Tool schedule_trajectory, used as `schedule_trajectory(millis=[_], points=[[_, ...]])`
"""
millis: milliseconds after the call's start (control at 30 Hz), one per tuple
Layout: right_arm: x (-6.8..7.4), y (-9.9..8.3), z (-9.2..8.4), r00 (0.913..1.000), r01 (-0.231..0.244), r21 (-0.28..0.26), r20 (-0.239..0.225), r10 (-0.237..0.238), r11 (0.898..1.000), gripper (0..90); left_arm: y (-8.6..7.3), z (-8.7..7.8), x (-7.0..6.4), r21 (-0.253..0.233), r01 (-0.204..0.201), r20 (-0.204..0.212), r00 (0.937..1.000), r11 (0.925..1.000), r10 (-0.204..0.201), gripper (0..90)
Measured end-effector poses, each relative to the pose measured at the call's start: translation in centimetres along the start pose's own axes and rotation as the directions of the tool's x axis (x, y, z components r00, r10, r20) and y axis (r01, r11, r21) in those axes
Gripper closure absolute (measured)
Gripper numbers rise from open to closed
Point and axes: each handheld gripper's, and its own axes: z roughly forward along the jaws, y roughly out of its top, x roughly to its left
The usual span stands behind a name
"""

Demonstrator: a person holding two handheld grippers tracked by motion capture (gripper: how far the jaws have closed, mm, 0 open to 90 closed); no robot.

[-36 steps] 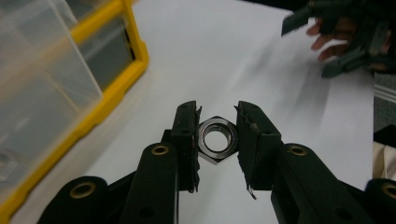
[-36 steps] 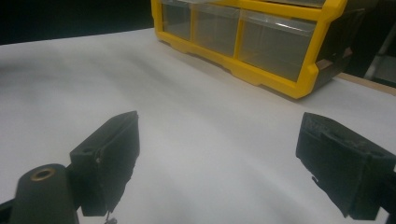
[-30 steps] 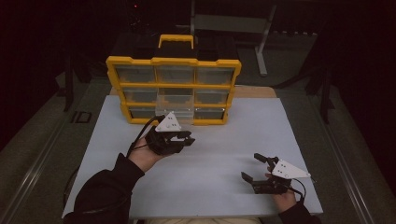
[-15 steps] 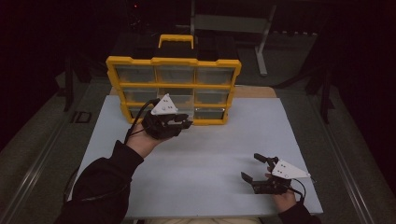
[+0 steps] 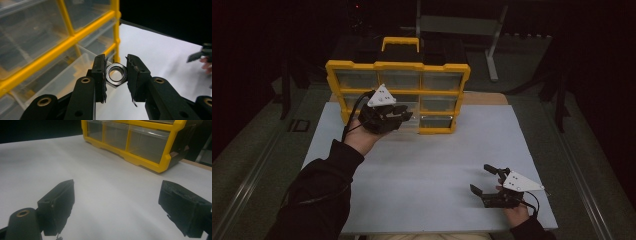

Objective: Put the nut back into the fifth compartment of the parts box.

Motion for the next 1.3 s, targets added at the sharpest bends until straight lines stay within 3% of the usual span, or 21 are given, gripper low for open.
schedule_trajectory(millis=[333,400,567,800,1167,1300], points=[[0.0,0.0,0.0,1.0000,0.001,-0.004,0.000,-0.001,1.000,13.6,-0.4,1.1,1.1,-0.016,0.065,-0.068,0.9955,0.9978,-0.066,69.1],[0.0,0.0,0.0,1.0000,0.001,-0.003,0.000,-0.001,1.000,13.6,-0.3,1.7,1.3,-0.012,0.080,-0.099,0.9919,0.9968,-0.080,69.1],[-0.1,0.0,0.0,1.0000,0.000,-0.002,-0.001,0.000,1.000,13.6,-0.4,2.4,1.6,0.001,0.101,-0.130,0.9865,0.9948,-0.100,69.1],[-0.1,0.0,-0.1,1.0000,-0.002,-0.003,-0.001,0.002,1.000,13.6,-1.2,3.5,2.1,0.046,0.134,-0.170,0.9776,0.9899,-0.124,69.1],[-0.1,0.0,0.0,1.0000,-0.002,-0.001,-0.002,0.002,1.000,13.5,-1.4,4.5,2.8,0.130,0.177,-0.174,0.9729,0.9757,-0.153,69.0],[-0.1,0.0,0.0,1.0000,-0.005,-0.002,-0.003,0.005,1.000,13.6,-1.1,4.8,2.8,0.164,0.176,-0.189,0.9712,0.9705,-0.145,69.0]])
